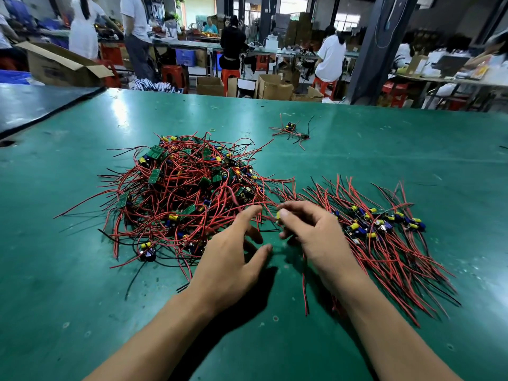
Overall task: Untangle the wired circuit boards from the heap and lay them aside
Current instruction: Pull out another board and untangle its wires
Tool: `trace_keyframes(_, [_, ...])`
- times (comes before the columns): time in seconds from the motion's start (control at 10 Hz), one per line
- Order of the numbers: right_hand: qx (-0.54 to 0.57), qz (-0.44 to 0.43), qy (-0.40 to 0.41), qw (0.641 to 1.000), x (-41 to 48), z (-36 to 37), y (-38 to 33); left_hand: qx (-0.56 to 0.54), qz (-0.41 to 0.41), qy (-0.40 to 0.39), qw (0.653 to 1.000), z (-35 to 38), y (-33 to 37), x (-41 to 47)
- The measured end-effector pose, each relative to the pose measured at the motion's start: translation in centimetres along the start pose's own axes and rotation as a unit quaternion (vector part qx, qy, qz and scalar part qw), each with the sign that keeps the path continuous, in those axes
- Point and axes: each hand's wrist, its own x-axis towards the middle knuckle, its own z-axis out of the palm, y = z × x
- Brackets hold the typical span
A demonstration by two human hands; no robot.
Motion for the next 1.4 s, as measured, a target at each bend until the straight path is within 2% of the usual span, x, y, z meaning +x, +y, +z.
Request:
trace_keyframes(0.1, [0.174, 0.004, 0.141, 0.975, 0.9, -1.7, -1.2, -0.031, -0.043, 0.018, 0.998, -0.1, 0.0, 0.0])
trace_keyframes(0.2, [0.316, 0.029, 0.123, 0.94, 0.9, -2.5, -2.0, -0.048, -0.055, 0.034, 0.997, -0.2, 0.0, 0.0])
trace_keyframes(0.3, [0.299, 0.067, -0.014, 0.952, 0.0, -1.3, -2.0, -0.126, -0.117, 0.044, 0.984, -0.1, 0.8, 0.1])
trace_keyframes(0.4, [0.215, 0.069, -0.091, 0.97, -0.7, 0.1, -1.3, -0.269, -0.216, 0.035, 0.938, 0.2, 1.6, 0.5])
trace_keyframes(0.5, [0.093, 0.033, -0.147, 0.984, -1.2, 1.1, -0.3, -0.458, -0.336, -0.006, 0.823, -0.4, 1.7, 1.5])
trace_keyframes(0.6, [0.064, 0.01, -0.14, 0.988, -1.1, 0.9, 0.0, -0.446, -0.322, -0.044, 0.834, -0.6, 1.6, 1.4])
trace_keyframes(0.7, [0.055, 0.018, -0.136, 0.989, -0.8, 0.7, 0.2, -0.41, -0.264, -0.116, 0.865, -0.3, -0.5, 1.7])
trace_keyframes(1.0, [0.093, 0.04, -0.132, 0.986, -0.9, 1.0, 0.0, -0.461, -0.239, -0.112, 0.847, -0.1, -0.8, 1.2])
trace_keyframes(1.1, [0.141, 0.104, -0.09, 0.98, -0.6, 0.9, -0.1, -0.468, -0.237, -0.127, 0.842, -0.1, -0.2, 0.9])
trace_keyframes(1.2, [0.183, 0.126, -0.057, 0.973, -0.3, 0.8, -0.1, -0.475, -0.227, -0.137, 0.839, -0.2, 0.3, 0.8])
trace_keyframes(1.3, [0.229, 0.11, -0.045, 0.966, -0.1, 0.6, 0.0, -0.474, -0.222, -0.151, 0.839, -0.6, 0.7, 0.7])
trace_keyframes(1.4, [0.224, 0.104, -0.066, 0.967, -0.2, 0.5, 0.1, -0.481, -0.23, -0.159, 0.831, -0.7, 0.7, 0.8])
